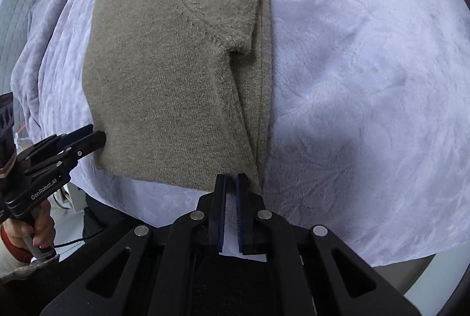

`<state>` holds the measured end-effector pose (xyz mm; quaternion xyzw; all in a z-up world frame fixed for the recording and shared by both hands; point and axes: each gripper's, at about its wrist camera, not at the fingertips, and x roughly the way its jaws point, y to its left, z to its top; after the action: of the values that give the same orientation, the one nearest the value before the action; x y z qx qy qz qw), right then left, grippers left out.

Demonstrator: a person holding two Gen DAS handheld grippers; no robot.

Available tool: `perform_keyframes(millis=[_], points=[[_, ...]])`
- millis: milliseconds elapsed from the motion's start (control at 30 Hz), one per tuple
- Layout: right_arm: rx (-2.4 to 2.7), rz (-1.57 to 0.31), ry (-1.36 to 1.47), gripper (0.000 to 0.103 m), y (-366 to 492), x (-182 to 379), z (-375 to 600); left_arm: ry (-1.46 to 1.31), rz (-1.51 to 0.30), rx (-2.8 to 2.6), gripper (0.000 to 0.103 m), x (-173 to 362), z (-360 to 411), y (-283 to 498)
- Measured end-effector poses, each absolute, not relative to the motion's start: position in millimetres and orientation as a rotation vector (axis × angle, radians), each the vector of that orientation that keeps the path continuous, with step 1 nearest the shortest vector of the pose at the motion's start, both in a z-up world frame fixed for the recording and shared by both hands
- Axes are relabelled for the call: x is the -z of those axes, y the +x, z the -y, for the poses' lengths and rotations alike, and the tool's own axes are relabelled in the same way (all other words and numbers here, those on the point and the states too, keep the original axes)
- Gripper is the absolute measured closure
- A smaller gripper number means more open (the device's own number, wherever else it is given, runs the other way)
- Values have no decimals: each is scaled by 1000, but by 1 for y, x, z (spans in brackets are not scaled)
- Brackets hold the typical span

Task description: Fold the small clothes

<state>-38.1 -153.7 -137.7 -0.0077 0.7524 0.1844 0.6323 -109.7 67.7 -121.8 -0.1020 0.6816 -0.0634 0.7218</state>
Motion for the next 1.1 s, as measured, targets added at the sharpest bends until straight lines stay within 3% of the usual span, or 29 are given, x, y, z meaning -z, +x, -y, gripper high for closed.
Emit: perform_keyframes(millis=[133, 767, 867, 1033, 1100], points=[[-401, -1690, -68, 94, -35, 123, 150, -225, -1500, 137, 69, 114, -72, -106], [-380, -1648, -100, 94, -16, 94, 142, -180, -1450, 83, 68, 80, -79, -100], [-378, -1631, -113, 94, -6, 86, 134, -209, -1410, 27, 13, 69, -88, -99], [-388, -1599, -142, 94, 9, 74, 120, -254, -1363, -25, 11, 55, -103, -101], [-390, -1588, -160, 89, 14, 70, 113, -263, -1363, -52, 9, 53, -109, -101]])
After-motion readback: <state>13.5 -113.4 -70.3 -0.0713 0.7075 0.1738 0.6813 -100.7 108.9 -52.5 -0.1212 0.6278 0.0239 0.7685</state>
